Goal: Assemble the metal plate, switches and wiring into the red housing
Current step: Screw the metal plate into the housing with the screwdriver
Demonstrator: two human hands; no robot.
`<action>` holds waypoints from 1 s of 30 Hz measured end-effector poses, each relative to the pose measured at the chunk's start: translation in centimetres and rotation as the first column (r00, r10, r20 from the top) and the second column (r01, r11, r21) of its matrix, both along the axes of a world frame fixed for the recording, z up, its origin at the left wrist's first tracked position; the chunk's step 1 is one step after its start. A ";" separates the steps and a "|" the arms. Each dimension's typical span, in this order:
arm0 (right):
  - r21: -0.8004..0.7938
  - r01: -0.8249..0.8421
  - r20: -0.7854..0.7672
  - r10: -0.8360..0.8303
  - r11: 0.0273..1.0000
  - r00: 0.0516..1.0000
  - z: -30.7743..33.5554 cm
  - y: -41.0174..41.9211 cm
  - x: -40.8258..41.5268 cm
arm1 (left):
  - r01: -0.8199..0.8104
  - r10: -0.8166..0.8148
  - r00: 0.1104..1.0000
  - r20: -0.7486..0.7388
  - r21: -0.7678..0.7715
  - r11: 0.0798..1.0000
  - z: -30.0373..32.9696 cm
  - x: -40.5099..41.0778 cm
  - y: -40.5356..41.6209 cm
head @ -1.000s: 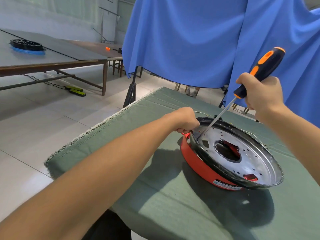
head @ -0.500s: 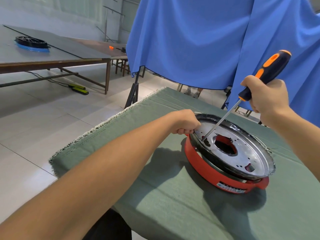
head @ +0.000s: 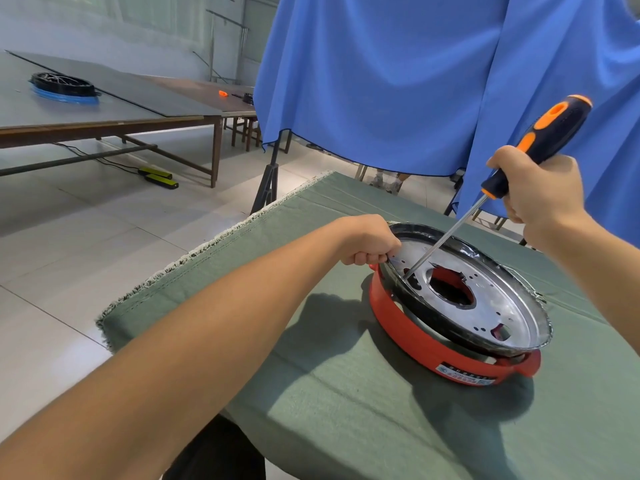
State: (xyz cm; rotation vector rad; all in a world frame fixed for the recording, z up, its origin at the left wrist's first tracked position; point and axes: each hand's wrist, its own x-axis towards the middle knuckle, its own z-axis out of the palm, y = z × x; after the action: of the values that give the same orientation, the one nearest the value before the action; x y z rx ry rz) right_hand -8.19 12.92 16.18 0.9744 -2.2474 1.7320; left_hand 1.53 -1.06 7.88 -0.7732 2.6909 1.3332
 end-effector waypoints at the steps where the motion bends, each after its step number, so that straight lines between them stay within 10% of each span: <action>1: 0.000 0.004 0.004 -0.004 1.000 1.000 0.0 0.0 0.0 | 0.003 -0.003 1.000 0.002 0.006 1.000 0.1 0.0 0.0; 30: 0.008 -0.021 -0.214 0.022 1.000 0.977 -0.1 -0.3 1.9 | 0.018 -0.018 1.000 0.006 -0.004 1.000 -0.6 0.3 -0.4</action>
State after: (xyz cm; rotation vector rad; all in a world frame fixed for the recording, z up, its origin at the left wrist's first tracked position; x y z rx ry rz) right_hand -6.30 12.59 16.13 1.1315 -2.1144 1.5460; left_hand 1.84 -1.42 7.29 -0.7504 2.6906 1.3200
